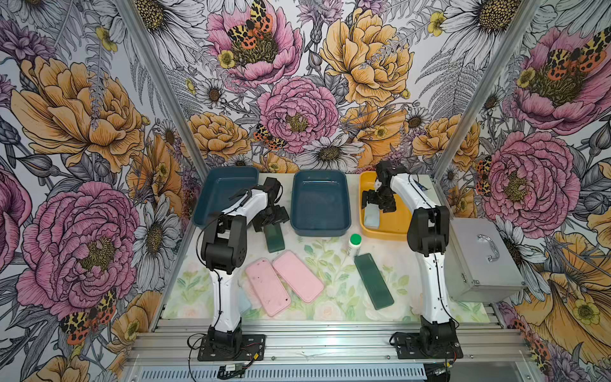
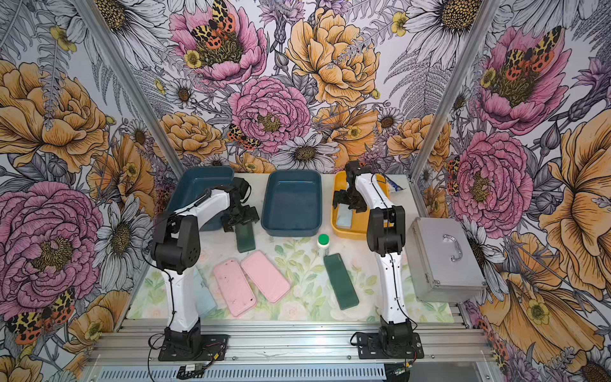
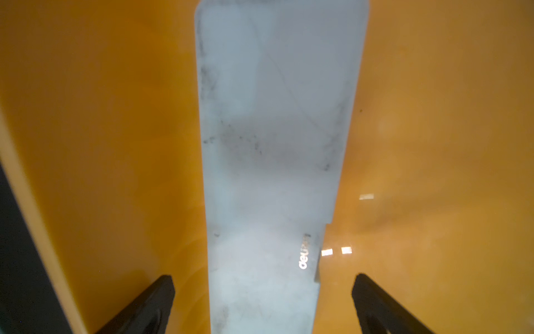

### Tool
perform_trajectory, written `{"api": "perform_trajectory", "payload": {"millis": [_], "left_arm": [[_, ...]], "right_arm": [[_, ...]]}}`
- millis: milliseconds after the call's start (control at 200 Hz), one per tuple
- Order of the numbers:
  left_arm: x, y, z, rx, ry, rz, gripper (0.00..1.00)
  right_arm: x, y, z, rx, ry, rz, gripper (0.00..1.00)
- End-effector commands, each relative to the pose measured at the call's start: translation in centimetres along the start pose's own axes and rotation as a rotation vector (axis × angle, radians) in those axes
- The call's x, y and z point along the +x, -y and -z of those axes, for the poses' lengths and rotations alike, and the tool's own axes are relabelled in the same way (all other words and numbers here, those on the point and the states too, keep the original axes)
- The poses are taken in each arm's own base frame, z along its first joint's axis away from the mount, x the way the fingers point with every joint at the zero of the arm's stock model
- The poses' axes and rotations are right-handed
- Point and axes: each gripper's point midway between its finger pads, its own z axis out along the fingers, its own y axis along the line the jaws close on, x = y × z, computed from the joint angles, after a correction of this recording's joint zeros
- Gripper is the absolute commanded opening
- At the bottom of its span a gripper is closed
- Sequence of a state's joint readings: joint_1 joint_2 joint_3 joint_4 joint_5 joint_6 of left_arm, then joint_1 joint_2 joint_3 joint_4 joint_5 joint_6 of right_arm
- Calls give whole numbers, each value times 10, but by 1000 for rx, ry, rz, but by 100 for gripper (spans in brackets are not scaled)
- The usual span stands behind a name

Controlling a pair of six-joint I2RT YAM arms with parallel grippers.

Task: Place the pencil cases by color into the storage box
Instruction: Place the pencil case at the storage box, then pick up the pencil case from the center of the board.

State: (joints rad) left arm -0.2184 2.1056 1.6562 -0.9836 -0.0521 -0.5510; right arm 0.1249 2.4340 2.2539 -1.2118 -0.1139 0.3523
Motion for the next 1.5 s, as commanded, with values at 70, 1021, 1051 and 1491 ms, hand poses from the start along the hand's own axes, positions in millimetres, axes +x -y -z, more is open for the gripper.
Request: {"api": "perform_trajectory", "payload": {"millis": [70, 1021, 1051, 1491], "left_arm": [[-2, 2, -12, 3, -24, -15, 99], [7, 2, 63, 60, 104, -136, 41], [11, 6, 74, 80, 121, -162, 41], [-27, -64, 191, 107, 365, -140, 41]], "right_arm": [[-11, 10, 41, 63, 109, -28, 99], [44, 10, 167, 9, 294, 15, 91], [45, 9, 167, 5, 296, 16, 92], [76, -10, 189, -83, 328, 63, 92]]}}
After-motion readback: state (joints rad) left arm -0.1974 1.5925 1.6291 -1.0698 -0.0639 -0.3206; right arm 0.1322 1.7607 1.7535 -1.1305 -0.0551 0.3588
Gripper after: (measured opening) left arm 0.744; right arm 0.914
